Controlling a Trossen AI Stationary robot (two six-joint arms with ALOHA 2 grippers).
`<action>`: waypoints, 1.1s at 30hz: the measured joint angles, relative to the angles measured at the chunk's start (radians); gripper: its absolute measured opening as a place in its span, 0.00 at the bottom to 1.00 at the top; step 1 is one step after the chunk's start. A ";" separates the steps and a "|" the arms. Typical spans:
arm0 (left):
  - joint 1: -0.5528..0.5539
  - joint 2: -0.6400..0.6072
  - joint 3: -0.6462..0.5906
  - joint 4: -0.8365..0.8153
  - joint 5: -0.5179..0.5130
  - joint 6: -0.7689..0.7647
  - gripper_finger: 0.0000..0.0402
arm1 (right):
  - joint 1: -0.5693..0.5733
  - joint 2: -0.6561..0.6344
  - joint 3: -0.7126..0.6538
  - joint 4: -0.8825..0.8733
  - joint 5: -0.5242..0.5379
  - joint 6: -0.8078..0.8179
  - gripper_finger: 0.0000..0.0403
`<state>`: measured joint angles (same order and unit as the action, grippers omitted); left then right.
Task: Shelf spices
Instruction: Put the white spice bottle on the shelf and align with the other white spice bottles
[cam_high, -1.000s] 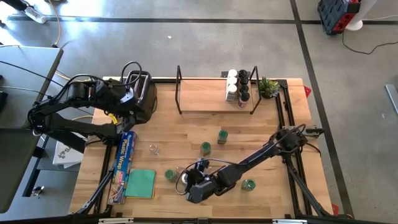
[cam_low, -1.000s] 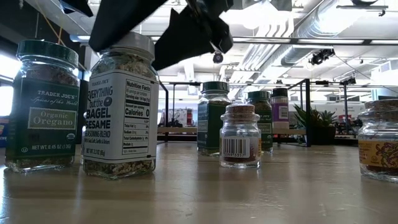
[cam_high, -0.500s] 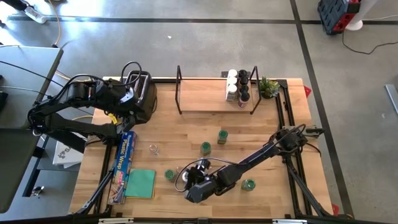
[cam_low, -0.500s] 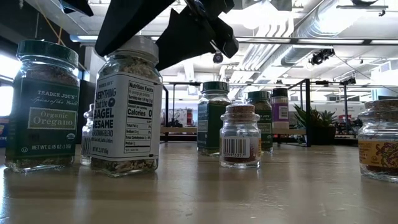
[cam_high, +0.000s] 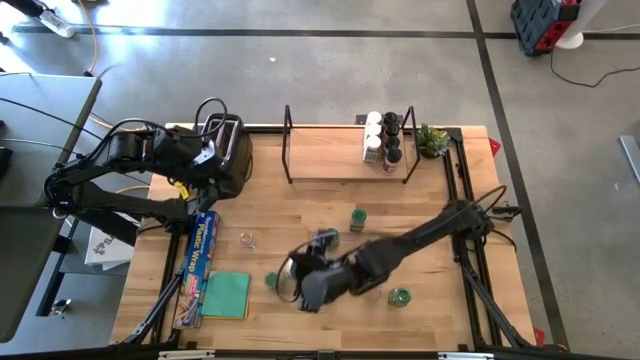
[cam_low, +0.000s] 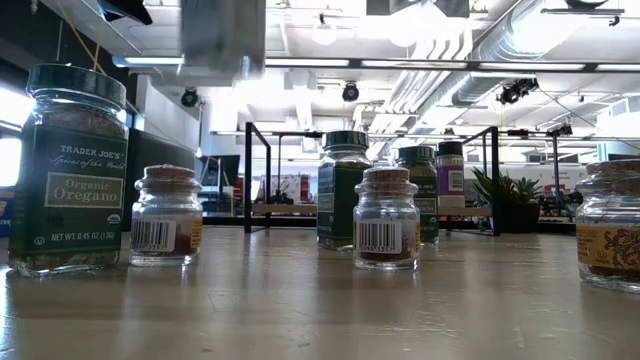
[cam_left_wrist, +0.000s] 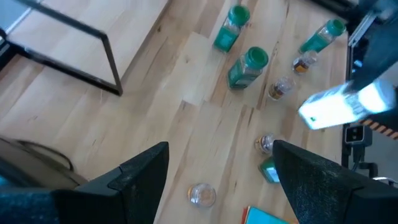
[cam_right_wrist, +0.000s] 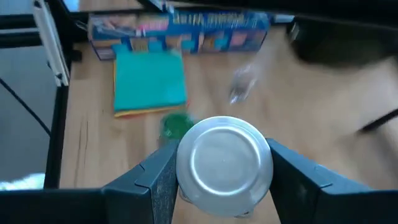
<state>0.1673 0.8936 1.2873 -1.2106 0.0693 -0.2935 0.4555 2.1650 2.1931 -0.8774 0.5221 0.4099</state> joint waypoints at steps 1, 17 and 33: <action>0.000 0.000 0.000 0.011 0.000 0.000 0.70 | -0.012 -0.007 0.048 -0.053 -0.004 -0.042 0.48; 0.000 0.024 0.000 0.308 -0.159 -0.086 0.70 | -0.546 -0.712 -0.603 -0.111 -0.454 -0.669 0.48; 0.000 0.127 0.000 0.320 -0.247 -0.294 0.70 | -0.927 -0.792 -1.076 0.203 -0.758 -1.149 0.48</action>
<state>0.1673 1.0205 1.2873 -0.8907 -0.1773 -0.5875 -0.4711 1.3734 1.1172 -0.6747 -0.2363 -0.7394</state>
